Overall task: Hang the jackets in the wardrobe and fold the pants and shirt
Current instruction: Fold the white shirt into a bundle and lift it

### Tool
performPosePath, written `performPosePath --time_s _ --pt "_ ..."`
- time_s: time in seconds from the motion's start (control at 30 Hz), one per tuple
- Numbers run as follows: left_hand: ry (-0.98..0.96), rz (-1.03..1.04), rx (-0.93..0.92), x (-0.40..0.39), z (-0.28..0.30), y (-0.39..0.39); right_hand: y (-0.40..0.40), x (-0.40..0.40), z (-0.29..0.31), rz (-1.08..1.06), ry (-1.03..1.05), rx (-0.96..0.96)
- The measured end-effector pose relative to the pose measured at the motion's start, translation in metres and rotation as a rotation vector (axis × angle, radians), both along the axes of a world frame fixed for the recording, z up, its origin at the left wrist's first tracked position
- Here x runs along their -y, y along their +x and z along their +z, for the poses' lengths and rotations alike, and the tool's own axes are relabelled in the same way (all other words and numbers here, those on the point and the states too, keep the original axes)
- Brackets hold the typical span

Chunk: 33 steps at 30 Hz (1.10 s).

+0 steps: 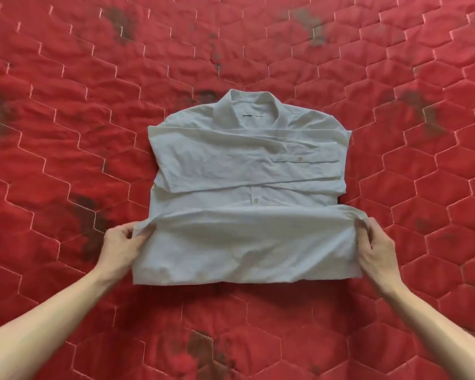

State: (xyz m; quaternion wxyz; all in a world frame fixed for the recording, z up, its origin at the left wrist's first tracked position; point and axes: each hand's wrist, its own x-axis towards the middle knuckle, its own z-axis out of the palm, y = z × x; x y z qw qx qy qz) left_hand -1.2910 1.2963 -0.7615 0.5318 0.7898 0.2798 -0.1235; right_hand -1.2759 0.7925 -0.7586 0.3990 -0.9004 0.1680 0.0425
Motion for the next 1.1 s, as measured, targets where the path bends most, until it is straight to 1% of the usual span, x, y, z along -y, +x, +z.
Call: performPosePath --time_s 0.17,0.27,0.33,0.4,0.47,0.57,0.73,0.8,0.83,0.87,0.9,0.93,1.0,1.03,1.1 --pt "0.088 0.028 0.101 0.009 -0.016 0.031 0.036 -0.006 -0.019 -0.025 -0.188 -0.022" --pt "0.277 -0.002 0.2 0.013 -0.017 0.04 0.043 -0.006 -0.023 -0.062 -0.23 0.135" --pt "0.377 -0.013 0.25 0.013 -0.02 0.044 0.048 -0.005 -0.028 -0.089 -0.245 0.172" --pt "0.407 -0.017 0.231 0.013 -0.028 0.049 0.051 -0.005 -0.037 -0.095 -0.261 0.098" --pt "0.414 -0.007 0.182 0.014 -0.037 0.055 0.053 -0.006 -0.047 -0.1 -0.274 -0.023" --pt "0.399 0.045 0.097 0.019 -0.047 0.064 0.057 -0.011 -0.057 -0.162 -0.311 -0.147" --pt "0.464 0.111 -0.043 0.024 -0.056 0.07 0.06 -0.018 -0.062 -0.237 -0.364 -0.184" --pt "0.572 0.108 -0.031 0.026 -0.053 0.069 0.06 -0.023 -0.059 -0.23 -0.378 -0.162" --pt "0.646 0.083 0.002 0.027 -0.051 0.067 0.06 -0.025 -0.058 -0.222 -0.387 -0.115" --pt "0.708 0.031 0.058 0.029 -0.048 0.064 0.06 -0.027 -0.056 -0.204 -0.403 -0.039" --pt "0.754 -0.073 0.145 0.031 -0.046 0.059 0.06 -0.031 -0.054 -0.166 -0.422 0.055" --pt "0.801 -0.234 0.255 0.034 -0.043 0.052 0.059 -0.035 -0.05 -0.095 -0.45 0.148" --pt "0.825 -0.623 0.471 0.041 -0.045 0.033 0.052 -0.049 -0.046 0.166 -0.496 0.278" --pt "0.798 -0.785 0.541 0.046 -0.047 0.021 0.046 -0.059 -0.046 0.323 -0.515 0.318" --pt "0.736 -0.991 0.585 0.063 -0.052 0.002 0.033 -0.086 -0.048 0.606 -0.554 0.339"
